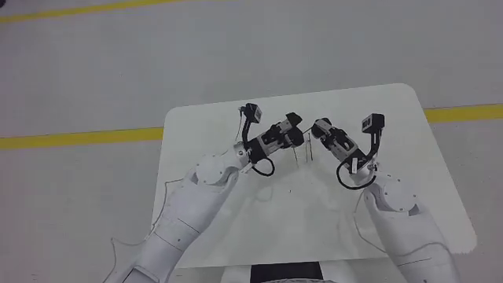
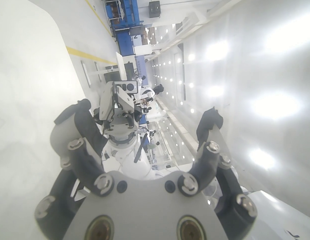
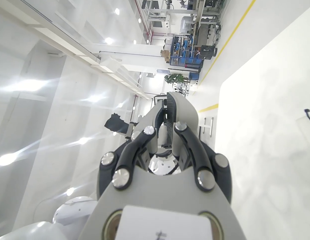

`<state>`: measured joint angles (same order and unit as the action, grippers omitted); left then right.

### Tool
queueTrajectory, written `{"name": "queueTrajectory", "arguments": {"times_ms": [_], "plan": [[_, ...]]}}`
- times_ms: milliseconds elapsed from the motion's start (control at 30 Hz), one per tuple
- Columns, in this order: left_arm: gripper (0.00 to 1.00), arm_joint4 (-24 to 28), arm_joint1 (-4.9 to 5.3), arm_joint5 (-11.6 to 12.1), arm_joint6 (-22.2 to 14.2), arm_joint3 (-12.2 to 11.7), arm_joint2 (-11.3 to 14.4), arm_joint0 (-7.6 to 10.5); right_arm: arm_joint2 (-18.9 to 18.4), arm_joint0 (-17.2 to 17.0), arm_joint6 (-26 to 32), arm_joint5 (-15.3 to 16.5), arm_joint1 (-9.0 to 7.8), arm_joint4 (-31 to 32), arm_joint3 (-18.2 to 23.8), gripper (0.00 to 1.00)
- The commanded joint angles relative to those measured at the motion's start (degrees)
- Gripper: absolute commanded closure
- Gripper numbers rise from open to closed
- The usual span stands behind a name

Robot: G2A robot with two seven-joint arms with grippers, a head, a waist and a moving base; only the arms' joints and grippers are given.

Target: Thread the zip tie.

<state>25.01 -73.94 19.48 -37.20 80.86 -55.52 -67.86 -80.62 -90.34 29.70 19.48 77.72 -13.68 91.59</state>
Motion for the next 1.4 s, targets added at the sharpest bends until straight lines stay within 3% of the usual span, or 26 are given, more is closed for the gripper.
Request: {"name": "queueTrajectory", "arguments": {"times_ms": [0,567,1367], "plan": [[0.0,0.4,-0.09,0.0,0.1,0.0,-0.4,-0.25,0.1,-0.1,-0.6,0.0,0.21,0.1,0.5,1.0],[0.0,-0.3,-0.09,-0.9,1.3,0.8,0.1,-0.81,0.6,-0.3,-2.6,0.0,0.64,-4.0,1.6,1.0],[0.0,1.6,-0.04,-0.5,0.5,0.2,1.6,-0.6,3.7,0.9,-3.2,0.0,0.7,-2.3,0.6,1.0]]}}
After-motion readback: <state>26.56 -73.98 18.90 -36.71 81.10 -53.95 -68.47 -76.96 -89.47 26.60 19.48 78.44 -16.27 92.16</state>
